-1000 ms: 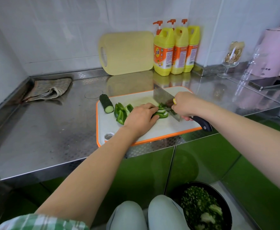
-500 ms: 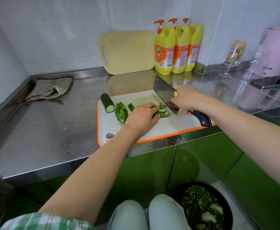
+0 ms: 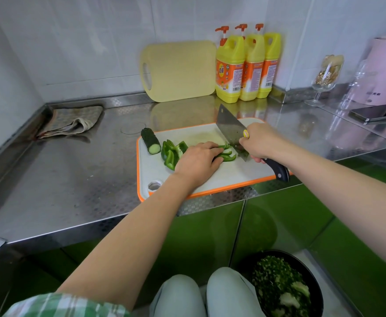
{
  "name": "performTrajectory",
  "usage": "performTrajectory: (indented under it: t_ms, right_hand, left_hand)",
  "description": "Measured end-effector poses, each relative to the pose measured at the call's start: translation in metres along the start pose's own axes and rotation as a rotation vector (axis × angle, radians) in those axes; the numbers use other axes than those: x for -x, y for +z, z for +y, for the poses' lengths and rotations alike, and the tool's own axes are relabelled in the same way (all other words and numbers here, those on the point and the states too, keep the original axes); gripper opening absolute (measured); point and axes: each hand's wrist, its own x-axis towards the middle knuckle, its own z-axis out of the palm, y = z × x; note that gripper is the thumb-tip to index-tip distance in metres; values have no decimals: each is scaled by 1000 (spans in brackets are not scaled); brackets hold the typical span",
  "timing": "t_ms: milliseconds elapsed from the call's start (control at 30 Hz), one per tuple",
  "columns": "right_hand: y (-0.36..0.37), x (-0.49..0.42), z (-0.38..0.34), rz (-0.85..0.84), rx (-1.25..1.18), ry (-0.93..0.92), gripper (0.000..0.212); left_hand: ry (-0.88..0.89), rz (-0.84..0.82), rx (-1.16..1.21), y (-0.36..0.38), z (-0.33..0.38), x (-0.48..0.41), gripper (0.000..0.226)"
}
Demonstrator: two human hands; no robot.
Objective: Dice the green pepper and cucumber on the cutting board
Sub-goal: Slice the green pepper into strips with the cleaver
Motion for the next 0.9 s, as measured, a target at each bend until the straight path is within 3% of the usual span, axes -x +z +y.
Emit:
performTrajectory:
  t_ms: [100,200,300,400,467,600,733,900]
  right_hand:
    - [-13,1,-4,2,10,-15,30]
    - [-18,4,-9,-50,169,-24,21]
    - [-13,7,-13,-142,335,14,32]
    - [-10,4,-14,-155,400,-14,25]
    - [-7,3,-14,-157,371,-23,16]
    - [6,-1,-8,-57,214,19,36]
    - [0,1,-1,7,14,-3,40]
    - [-24,11,-9,-94,130,-46,36]
  left_hand:
    - [6,0,4,0,0,-1,41]
    - [4,-1,2,1,-1,-1,41]
    - [-1,-2,2,1,0,0,41]
    - [-1,-6,5,1,0,0,41]
    - [-4,-8,7,1,0,0,41]
    - [-9,-7,4,1,0,0,41]
    - [-15,-12,-1,1,0,0,41]
    - [-22,-18,-1,1,1,0,42]
